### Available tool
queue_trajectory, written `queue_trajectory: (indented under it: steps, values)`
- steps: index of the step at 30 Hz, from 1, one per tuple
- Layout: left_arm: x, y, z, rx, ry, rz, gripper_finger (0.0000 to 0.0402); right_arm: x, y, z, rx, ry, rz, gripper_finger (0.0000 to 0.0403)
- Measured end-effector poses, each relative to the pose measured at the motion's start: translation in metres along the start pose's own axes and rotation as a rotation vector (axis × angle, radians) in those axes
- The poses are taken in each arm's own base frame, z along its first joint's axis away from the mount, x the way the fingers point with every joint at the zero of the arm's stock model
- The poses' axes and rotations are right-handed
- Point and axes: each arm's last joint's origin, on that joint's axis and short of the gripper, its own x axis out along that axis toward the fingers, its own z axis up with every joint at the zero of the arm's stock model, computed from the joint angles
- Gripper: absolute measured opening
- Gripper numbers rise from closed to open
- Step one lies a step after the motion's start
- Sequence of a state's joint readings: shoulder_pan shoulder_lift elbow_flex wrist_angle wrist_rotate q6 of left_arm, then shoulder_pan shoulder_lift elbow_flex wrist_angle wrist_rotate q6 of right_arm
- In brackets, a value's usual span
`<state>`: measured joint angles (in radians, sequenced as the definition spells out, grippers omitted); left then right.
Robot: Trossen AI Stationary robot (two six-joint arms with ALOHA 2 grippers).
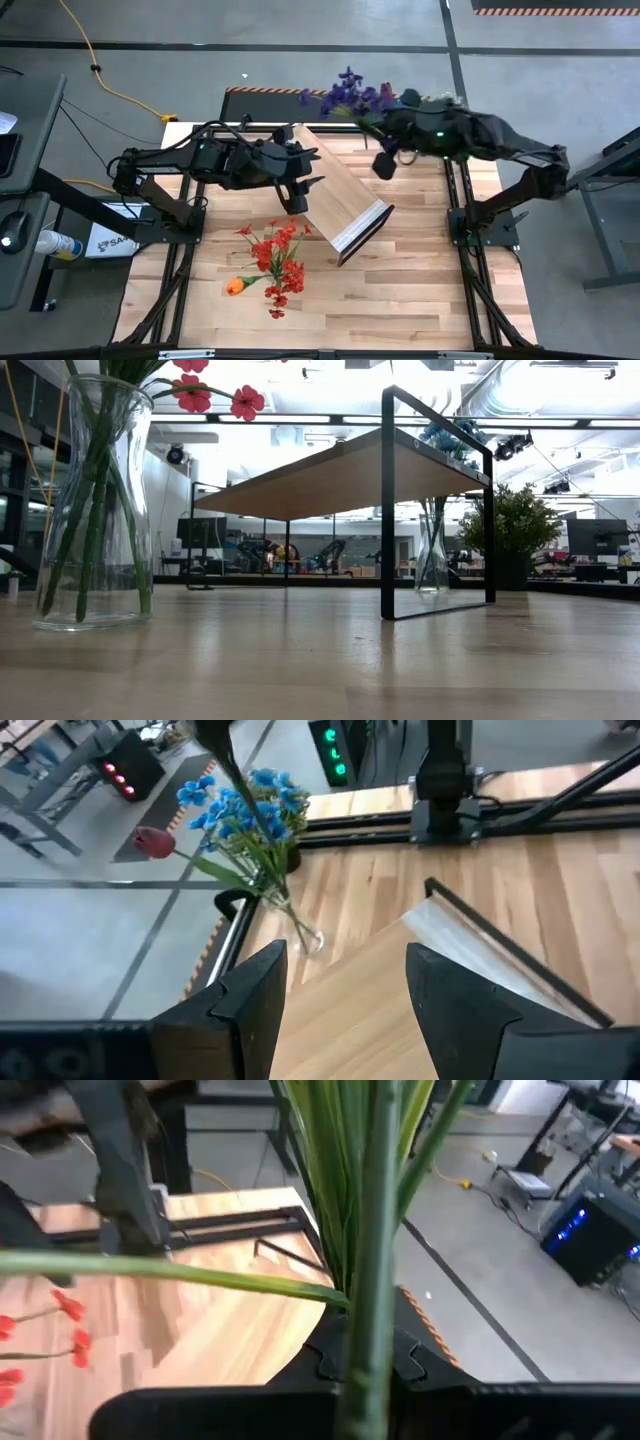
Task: Pick and place flowers into a vace then onto a shelf
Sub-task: Put the violet flowers into the top transparent vase
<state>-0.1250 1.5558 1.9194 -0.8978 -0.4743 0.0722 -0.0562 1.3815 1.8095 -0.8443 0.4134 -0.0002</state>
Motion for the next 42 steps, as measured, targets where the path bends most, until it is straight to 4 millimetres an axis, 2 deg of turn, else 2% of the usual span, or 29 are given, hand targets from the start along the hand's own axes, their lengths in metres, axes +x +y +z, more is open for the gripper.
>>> queue_trajectory:
  steps: [5, 10, 24, 36, 42]
  values:
    - [0.006, 0.014, -0.006, -0.005, 0.054, 0.045, 0.0237, 0.025, -0.006, -0.020, -0.003, 0.072, -0.051, 0.0000]
    - [0.013, 0.033, -0.015, -0.045, 0.140, 0.098, 0.0237, 0.041, -0.019, -0.034, 0.002, 0.131, -0.096, 0.0000]
    - [0.022, 0.067, -0.025, -0.129, 0.209, 0.197, 0.0237, 0.076, -0.073, -0.078, 0.041, 0.294, -0.114, 0.0000]
    - [0.024, 0.076, -0.030, -0.139, 0.240, 0.222, 0.0237, 0.080, -0.093, -0.085, 0.052, 0.302, -0.086, 0.0000]
    - [0.024, 0.075, -0.030, -0.138, 0.244, 0.220, 0.0237, 0.094, -0.097, -0.091, 0.063, 0.334, -0.073, 0.0000]
